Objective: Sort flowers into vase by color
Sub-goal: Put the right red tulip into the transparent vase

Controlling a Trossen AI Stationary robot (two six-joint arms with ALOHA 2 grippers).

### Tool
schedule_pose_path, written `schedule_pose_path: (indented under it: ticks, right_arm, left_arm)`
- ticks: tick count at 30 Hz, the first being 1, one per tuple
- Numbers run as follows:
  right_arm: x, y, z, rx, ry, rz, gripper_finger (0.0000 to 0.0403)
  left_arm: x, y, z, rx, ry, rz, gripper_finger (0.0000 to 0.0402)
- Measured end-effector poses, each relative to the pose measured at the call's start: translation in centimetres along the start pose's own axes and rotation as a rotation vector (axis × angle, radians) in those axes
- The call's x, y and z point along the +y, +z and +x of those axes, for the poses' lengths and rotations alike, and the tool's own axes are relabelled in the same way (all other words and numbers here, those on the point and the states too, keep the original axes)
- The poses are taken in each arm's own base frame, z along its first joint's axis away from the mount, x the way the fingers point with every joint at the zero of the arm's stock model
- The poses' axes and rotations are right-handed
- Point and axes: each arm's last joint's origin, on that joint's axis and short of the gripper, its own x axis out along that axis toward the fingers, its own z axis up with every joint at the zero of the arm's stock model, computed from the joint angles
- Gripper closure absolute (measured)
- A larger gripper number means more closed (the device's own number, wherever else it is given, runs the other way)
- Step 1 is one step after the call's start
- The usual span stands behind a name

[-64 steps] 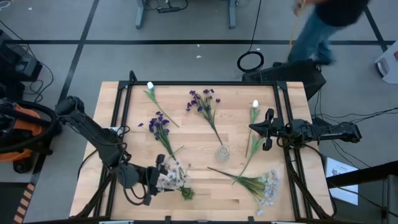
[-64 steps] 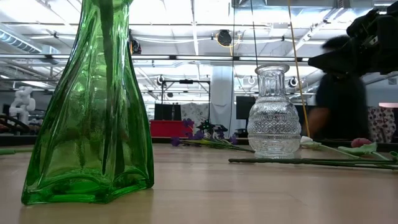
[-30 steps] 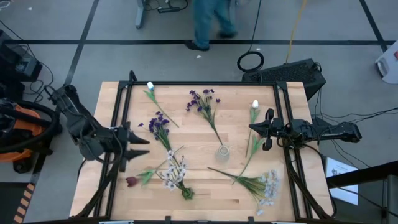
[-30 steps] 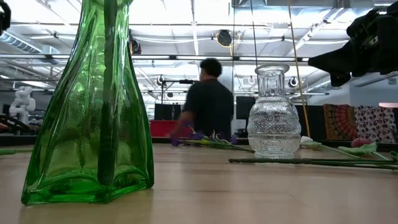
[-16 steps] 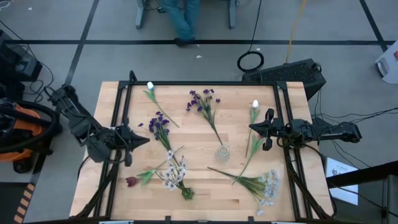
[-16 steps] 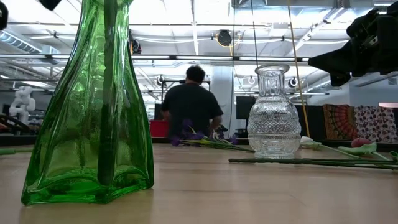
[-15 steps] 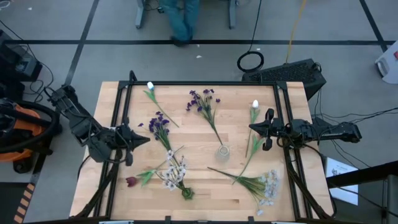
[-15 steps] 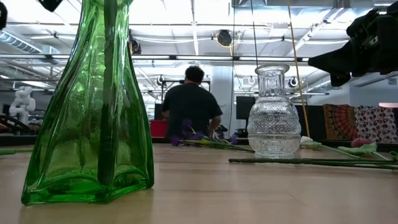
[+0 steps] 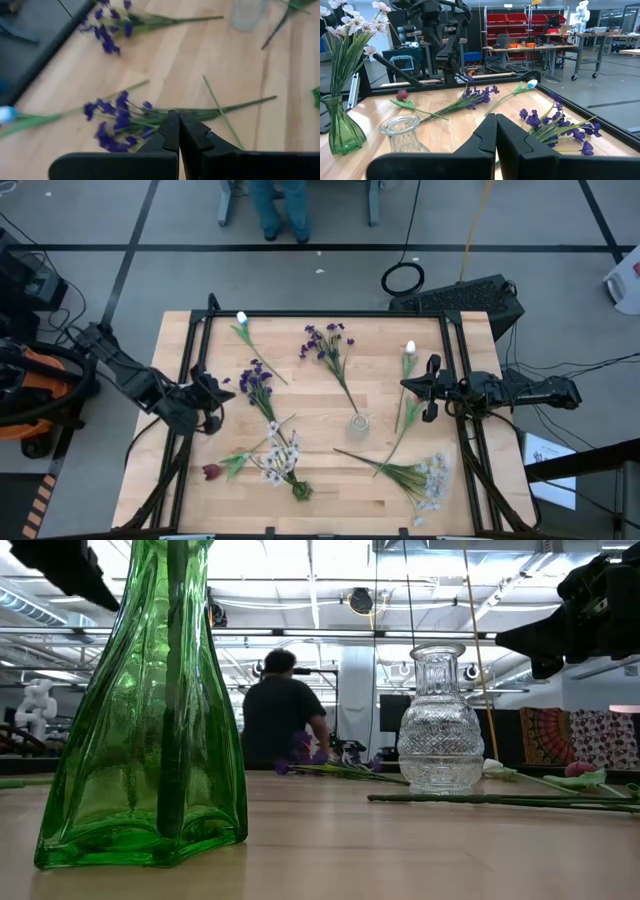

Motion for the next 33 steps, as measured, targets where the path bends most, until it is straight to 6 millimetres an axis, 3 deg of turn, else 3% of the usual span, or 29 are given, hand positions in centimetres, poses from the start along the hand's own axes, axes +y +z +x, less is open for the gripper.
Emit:
schedule_pose_path:
  ticks: [4,9,15,20,26,29,33]
  right_arm:
    - [-0.1,0.0,0.0,-0.003,-0.021,0.001,0.0403]
    - [-0.2,0.7,0.1,-0.034,-0.077,0.052,0.0403]
    - [0.1,4.2,1.4,0.073,-0.206,0.085,0.0403]
    - [1.0,8.3,4.7,0.366,-0.397,0.174,0.0403]
    - [1.7,11.6,8.3,0.834,-0.805,0.390,0.0403]
    - [2.2,11.7,9.1,0.991,-1.062,0.550,0.0403]
    - [3.3,9.7,9.7,1.136,-1.243,0.735,0.0403]
  left_arm:
    - [-0.5,-1.1,1.7,0.018,-0.027,-0.023,0.0399]
    - [-1.7,-3.5,5.3,0.022,-0.161,-0.056,0.0400]
    - [-1.4,-6.0,9.3,-0.094,-0.229,-0.082,0.0400]
    - [-0.2,-6.3,10.9,-0.091,-0.266,-0.052,0.0400]
    - [1.0,-5.2,11.6,-0.131,-0.302,0.013,0.0400]
    - [1.7,-4.6,11.9,-0.165,-0.265,0.014,0.0400]
    - [2.4,-4.3,12.0,-0.182,-0.262,-0.004,0.0400]
